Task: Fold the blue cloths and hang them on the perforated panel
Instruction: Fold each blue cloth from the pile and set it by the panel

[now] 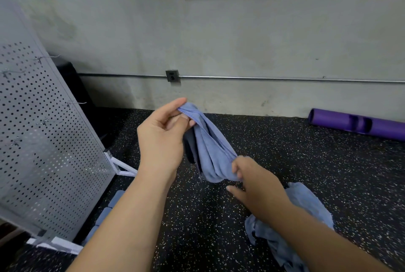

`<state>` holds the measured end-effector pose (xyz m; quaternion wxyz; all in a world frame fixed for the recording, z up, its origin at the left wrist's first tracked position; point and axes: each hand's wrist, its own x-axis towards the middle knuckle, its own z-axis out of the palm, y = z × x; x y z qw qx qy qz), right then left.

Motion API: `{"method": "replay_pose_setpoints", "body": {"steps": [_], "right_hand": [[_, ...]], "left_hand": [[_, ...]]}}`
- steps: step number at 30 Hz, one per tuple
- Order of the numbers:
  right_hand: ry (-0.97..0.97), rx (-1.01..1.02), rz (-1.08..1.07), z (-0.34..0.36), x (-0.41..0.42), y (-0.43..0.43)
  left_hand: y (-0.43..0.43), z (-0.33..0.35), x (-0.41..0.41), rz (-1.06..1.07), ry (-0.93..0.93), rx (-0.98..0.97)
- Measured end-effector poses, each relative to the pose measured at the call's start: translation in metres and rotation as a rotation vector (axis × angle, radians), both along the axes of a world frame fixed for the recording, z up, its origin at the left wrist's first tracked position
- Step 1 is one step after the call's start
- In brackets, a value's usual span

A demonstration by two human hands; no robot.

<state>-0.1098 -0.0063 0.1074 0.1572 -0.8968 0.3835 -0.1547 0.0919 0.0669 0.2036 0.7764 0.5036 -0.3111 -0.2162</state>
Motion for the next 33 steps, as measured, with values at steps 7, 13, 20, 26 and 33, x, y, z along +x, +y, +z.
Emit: {"method": "replay_pose_setpoints", "body": {"steps": [7, 13, 20, 26, 33], "right_hand": [[0.030, -0.048, -0.008, -0.035, -0.002, -0.010], [-0.133, 0.106, 0.028, -0.031, 0.007, -0.007], [-0.372, 0.356, -0.077, 0.003, 0.003, -0.016], [-0.308, 0.066, -0.079, 0.024, -0.029, -0.042], [-0.235, -0.117, -0.163, 0.045, -0.070, -0.063]], "left_hand": [[0.007, 0.003, 0.009, 0.007, 0.071, -0.005], [0.007, -0.004, 0.019, 0.036, 0.099, 0.034], [0.003, -0.019, 0.038, 0.110, 0.003, 0.128], [0.006, -0.028, 0.056, 0.182, -0.254, 0.321], [0.017, -0.035, 0.080, 0.250, -0.667, 0.590]]}}
